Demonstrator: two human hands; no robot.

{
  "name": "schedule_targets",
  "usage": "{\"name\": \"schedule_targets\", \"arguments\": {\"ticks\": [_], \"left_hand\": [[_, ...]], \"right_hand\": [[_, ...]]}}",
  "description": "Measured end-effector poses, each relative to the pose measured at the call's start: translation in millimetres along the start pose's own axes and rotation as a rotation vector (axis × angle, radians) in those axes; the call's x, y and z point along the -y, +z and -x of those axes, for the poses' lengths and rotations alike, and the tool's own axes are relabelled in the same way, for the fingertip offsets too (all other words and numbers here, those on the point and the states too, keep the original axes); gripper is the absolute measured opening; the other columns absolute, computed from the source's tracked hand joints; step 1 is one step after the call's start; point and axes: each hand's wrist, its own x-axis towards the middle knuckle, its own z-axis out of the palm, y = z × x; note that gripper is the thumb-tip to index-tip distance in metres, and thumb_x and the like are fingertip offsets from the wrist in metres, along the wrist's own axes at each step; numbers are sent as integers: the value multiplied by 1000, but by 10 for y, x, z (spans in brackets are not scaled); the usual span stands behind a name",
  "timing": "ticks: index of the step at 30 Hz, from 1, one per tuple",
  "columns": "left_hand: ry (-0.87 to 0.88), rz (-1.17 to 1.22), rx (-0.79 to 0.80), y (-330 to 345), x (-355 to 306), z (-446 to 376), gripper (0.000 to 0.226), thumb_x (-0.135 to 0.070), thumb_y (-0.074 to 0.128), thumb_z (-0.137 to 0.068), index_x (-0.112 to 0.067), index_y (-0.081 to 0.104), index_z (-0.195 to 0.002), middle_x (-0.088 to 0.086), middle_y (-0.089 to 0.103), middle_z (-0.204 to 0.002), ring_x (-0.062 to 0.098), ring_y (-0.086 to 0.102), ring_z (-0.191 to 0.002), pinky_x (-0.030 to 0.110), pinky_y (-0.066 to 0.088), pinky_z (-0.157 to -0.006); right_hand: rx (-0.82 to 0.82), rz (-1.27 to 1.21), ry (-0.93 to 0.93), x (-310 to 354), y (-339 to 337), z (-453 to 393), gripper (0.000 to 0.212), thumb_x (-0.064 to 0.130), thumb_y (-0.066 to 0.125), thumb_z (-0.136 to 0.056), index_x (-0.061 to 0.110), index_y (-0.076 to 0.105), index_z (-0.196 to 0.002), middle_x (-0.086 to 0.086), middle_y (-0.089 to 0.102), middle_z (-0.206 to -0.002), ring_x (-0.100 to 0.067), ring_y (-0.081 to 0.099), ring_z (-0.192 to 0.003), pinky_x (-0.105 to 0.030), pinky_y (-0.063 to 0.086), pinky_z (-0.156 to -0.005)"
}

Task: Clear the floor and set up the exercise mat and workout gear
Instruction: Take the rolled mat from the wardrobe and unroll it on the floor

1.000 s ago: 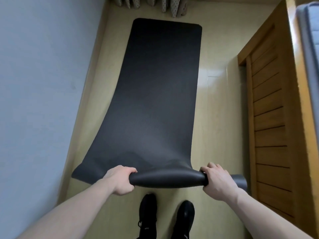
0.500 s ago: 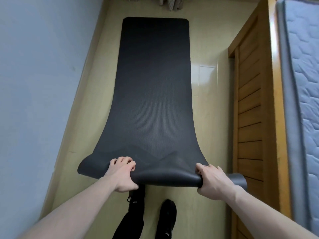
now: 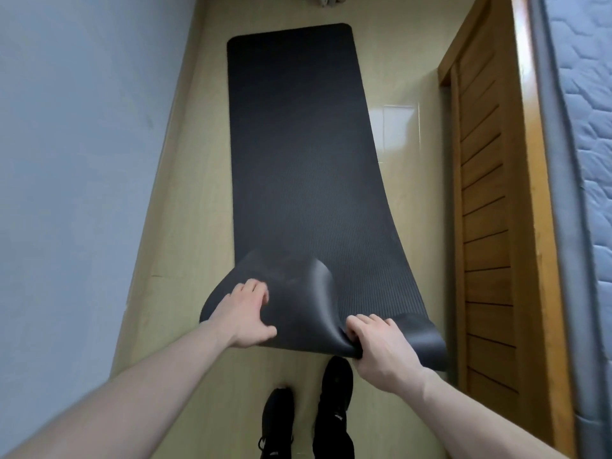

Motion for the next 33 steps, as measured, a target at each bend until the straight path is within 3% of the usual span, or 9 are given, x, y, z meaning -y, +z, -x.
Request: {"name": "schedule_targets", "arguments": {"ticks": [4,9,13,18,20,22,24,27,33], "left_hand": [[115,-142,-45,-118,7,-208,101,-17,71,-73,-22,15,-157,2,12,-164,26,25,-148,41,37,-116],[214,-430,76,-149,-97,-337,120,-8,67,-74,-22,-15,-160,0,-12,-169,31,-5,-156,49,16,-125],[140,-433,254,-29,-85,-235,106,-10,61,-78,-21,-4,-161,2,7,-168,35,-9,-155,55,9,-125],[66,-409,366,35,89,-83,44,-16,66,-64,-22,61,-107,2,68,-106,28,59,-117,50,22,-122],[106,-280,295,25,181,63,24,-18,66,-60,-26,61,-82,-5,67,-82,26,63,-93,35,47,-99],[160,-137,187,52,256,265,14,-14,57,-61,-23,55,-71,-7,62,-70,24,61,-78,25,44,-60],[245,-130,57,170,345,511,16,-12,49,-59,-23,53,-69,-7,62,-69,23,60,-74,25,43,-56],[343,-221,-37,475,378,830,17,-10,46,-62,-23,51,-72,-8,59,-73,22,54,-73,29,46,-75],[399,-361,-74,971,156,1385,23,-6,56,-77,-25,45,-85,-3,58,-98,24,58,-95,31,33,-72]], "right_hand": [[-11,-2,-13,295,222,56,34,14,57,-65,30,32,-81,12,40,-81,-20,48,-80,-35,33,-67],[-34,10,-48,678,465,259,48,9,58,-52,33,27,-79,14,40,-78,-16,43,-73,-31,30,-63],[-123,1,-48,903,605,407,53,7,59,-46,32,26,-80,13,42,-79,-16,43,-73,-29,29,-62],[-130,2,22,1020,720,556,51,3,58,-48,30,30,-81,13,43,-85,-19,44,-75,-29,33,-66],[-74,-10,57,1027,791,644,48,4,61,-54,30,33,-84,11,45,-95,-21,46,-83,-30,37,-71],[-20,-54,76,996,830,739,41,7,61,-65,29,36,-90,10,46,-113,-22,48,-99,-30,40,-80],[8,-94,89,953,827,832,37,12,62,-74,30,39,-98,10,42,-131,-21,47,-114,-27,41,-89],[-66,-72,196,835,792,938,52,27,75,-80,32,47,-123,9,31,-149,-17,42,-131,-26,45,-103],[-162,39,239,679,681,1084,104,32,80,-82,33,11,-160,1,13,-168,-28,25,-152,-41,25,-122]]}}
